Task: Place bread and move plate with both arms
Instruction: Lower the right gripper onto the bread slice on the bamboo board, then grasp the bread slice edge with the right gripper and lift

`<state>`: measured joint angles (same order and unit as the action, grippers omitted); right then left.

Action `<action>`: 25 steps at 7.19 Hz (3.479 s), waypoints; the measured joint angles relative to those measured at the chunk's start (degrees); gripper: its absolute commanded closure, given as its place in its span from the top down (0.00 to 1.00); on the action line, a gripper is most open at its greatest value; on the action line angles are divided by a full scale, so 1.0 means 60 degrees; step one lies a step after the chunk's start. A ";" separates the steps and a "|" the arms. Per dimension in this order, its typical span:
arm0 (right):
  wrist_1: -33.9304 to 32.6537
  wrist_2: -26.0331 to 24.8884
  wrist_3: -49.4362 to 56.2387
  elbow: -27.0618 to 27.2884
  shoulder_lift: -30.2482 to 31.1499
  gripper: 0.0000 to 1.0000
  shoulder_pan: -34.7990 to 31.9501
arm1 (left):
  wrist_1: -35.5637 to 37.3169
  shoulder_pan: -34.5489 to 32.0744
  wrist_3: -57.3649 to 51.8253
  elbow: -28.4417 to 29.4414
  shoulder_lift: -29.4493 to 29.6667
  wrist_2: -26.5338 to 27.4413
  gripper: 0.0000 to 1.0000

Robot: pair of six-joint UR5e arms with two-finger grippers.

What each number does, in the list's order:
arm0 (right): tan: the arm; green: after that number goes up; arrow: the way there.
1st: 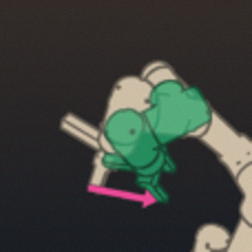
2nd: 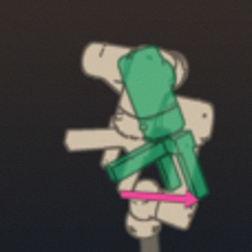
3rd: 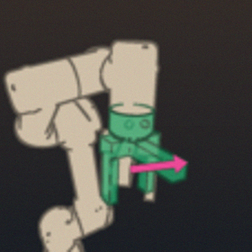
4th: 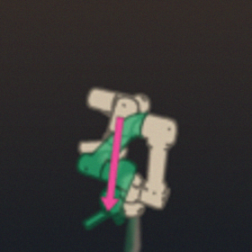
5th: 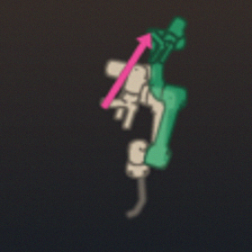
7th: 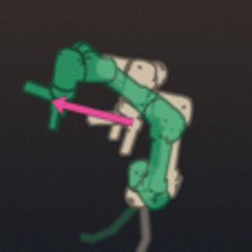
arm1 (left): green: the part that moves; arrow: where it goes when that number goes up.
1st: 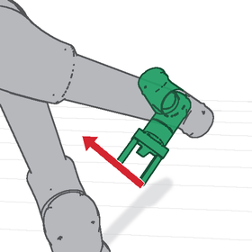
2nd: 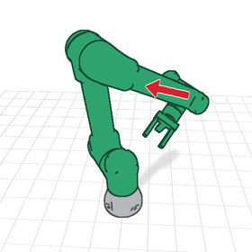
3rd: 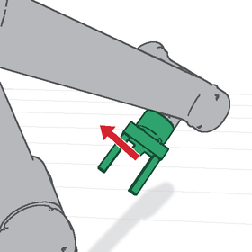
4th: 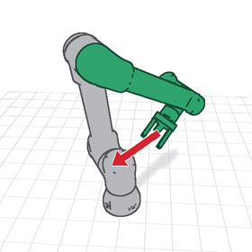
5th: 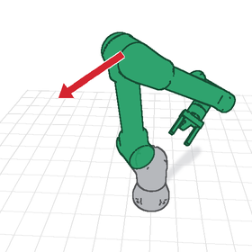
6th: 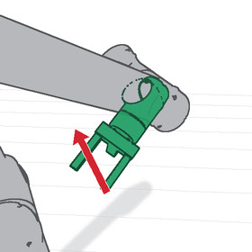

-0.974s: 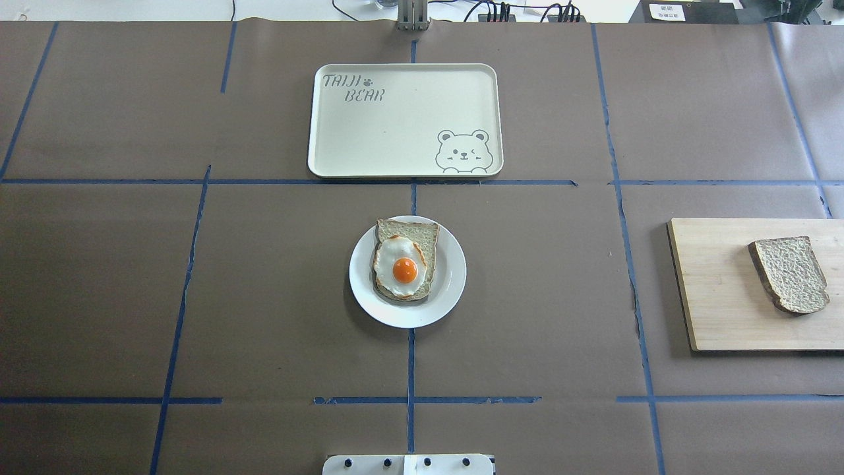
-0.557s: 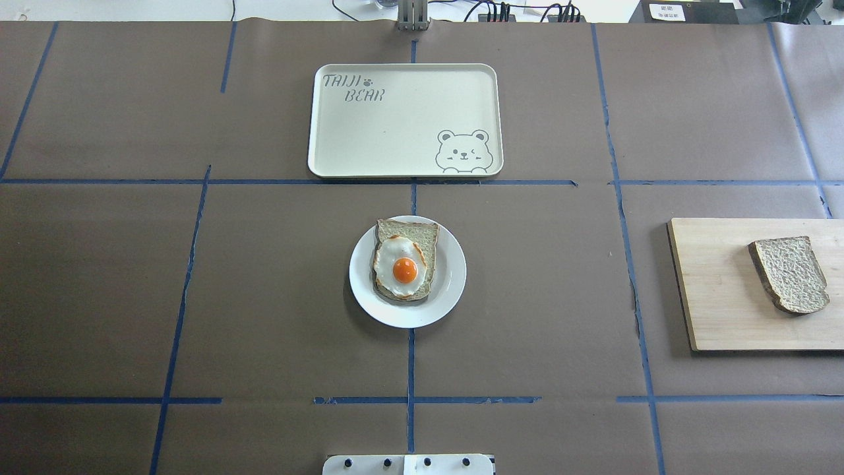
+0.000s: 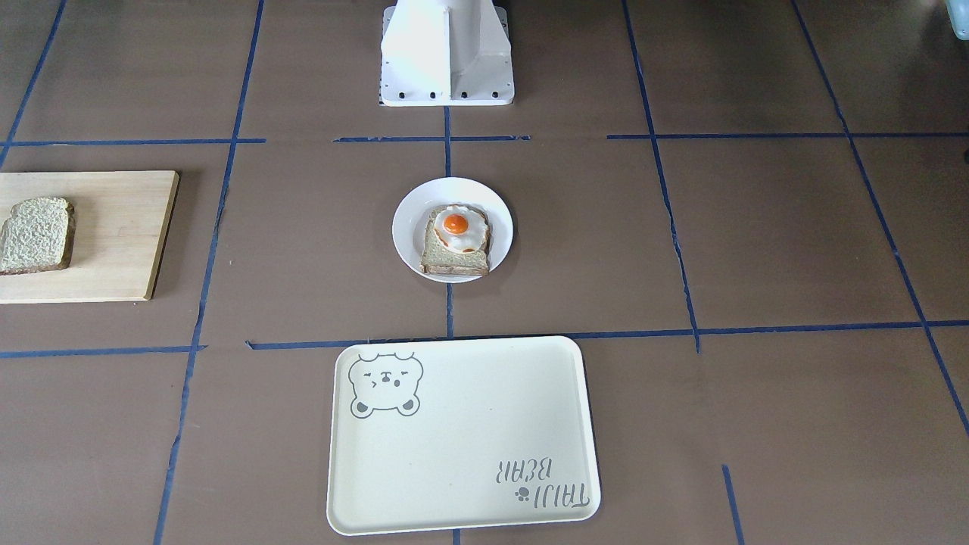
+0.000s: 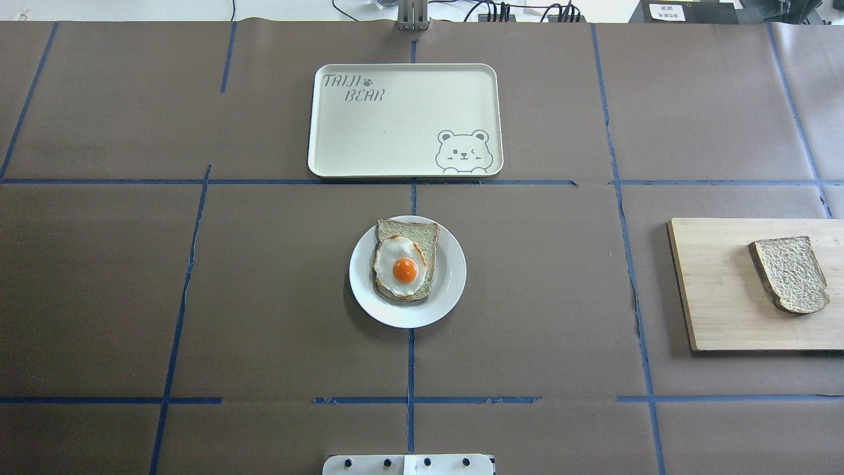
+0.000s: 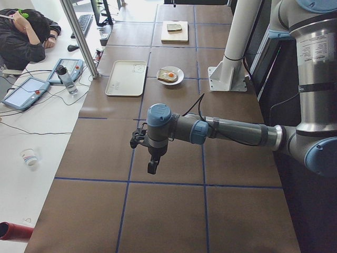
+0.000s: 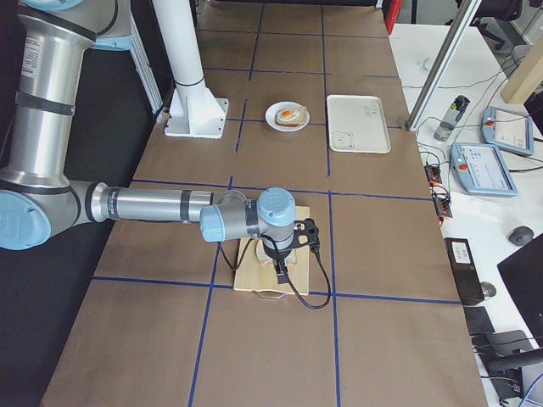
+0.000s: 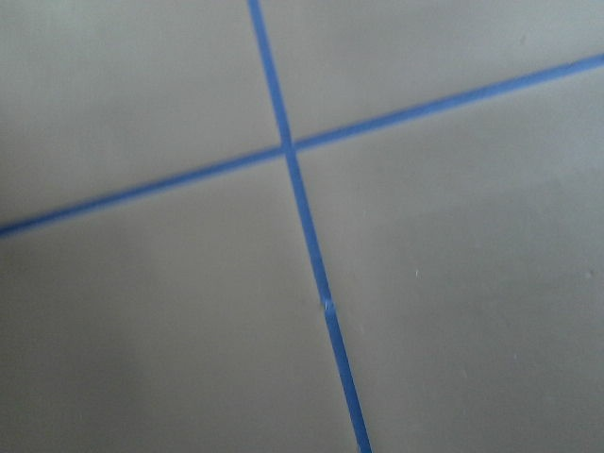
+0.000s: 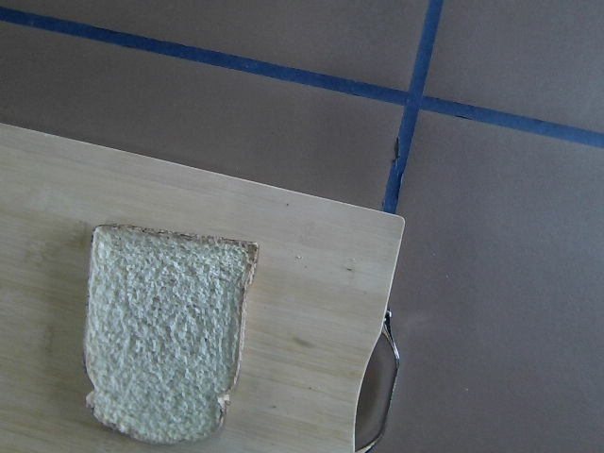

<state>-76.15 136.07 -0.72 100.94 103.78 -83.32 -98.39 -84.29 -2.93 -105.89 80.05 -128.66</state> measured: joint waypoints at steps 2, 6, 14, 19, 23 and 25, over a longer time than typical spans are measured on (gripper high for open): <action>0.2570 0.0404 -0.1724 -0.1079 0.0040 0.99 0.0663 | -0.0981 0.0001 0.0005 0.0384 0.0039 0.0000 1.00; 0.6905 0.0457 -0.5337 -0.2459 0.0046 0.90 0.2294 | -0.1222 0.0002 0.0010 0.1155 0.0732 -0.0054 1.00; 0.7213 0.0194 -0.5660 -0.2962 -0.0041 0.55 0.2980 | -0.1238 -0.0028 0.0006 0.1291 0.0776 -0.0351 1.00; 0.7226 0.0112 -0.5578 -0.2954 -0.0003 0.00 0.3003 | -0.1238 -0.0022 0.0006 0.1289 0.0765 -0.0710 1.00; 0.7224 0.0057 -0.5562 -0.2909 0.0045 0.00 0.3011 | -0.1238 -0.0022 0.0005 0.1273 0.0778 -0.0720 1.00; 0.7213 0.0266 -0.5614 -0.2619 0.0053 0.00 0.2960 | -0.1238 -0.0004 0.0005 0.1272 0.0788 -0.0720 1.00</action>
<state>-32.87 137.67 -34.40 85.23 104.10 -65.56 -105.82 -84.32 -2.90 -98.26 84.78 -132.98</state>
